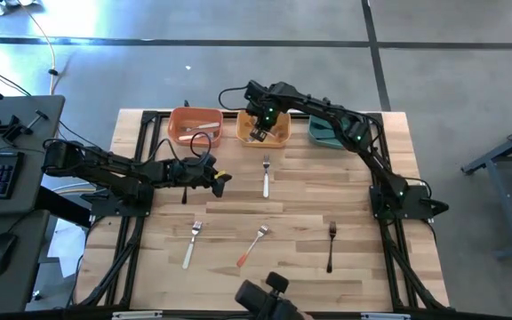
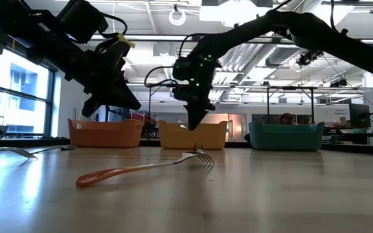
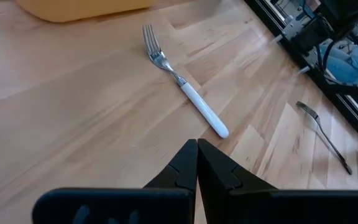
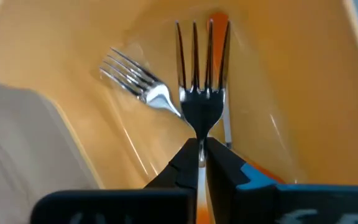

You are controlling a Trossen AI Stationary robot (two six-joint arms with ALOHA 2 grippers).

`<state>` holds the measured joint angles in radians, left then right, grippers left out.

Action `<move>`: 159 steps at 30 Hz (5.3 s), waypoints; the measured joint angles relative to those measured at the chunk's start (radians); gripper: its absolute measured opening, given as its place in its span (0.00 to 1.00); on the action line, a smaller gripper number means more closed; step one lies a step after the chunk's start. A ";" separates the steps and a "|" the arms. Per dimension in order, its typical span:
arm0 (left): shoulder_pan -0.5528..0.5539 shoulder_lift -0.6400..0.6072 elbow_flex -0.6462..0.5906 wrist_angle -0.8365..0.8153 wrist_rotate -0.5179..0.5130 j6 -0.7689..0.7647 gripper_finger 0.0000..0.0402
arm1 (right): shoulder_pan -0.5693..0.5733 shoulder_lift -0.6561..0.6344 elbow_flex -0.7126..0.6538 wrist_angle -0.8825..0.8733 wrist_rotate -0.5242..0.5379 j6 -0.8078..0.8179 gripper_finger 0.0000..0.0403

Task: Sort silverware by color (type)
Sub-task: Put the orange fork into the yellow bin, then put the black fork into the green bin

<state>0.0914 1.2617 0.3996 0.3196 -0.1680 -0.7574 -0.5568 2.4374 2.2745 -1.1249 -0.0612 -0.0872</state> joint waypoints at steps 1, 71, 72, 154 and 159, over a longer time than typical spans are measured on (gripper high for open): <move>0.000 0.000 0.000 0.000 0.000 0.001 0.00 | 0.000 0.000 0.000 0.010 0.000 0.000 0.04; 0.236 0.000 0.127 -1.038 -0.012 -0.342 0.39 | 0.206 -1.483 -1.682 1.040 0.264 0.562 0.00; 0.243 0.000 0.119 -1.020 -0.020 -0.332 0.39 | 0.206 -1.483 -1.682 1.040 0.263 0.562 0.00; 0.118 0.074 0.373 0.487 0.347 0.109 0.12 | 0.397 -1.009 -1.300 1.600 -0.176 0.576 0.00; 0.139 0.074 0.373 0.487 0.380 0.124 0.21 | 0.364 -1.045 -1.300 1.571 -0.178 0.575 0.00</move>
<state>0.2305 1.3357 0.7727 0.8062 0.2117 -0.6338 -0.1929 1.3921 0.9749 0.4462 -0.2390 0.4878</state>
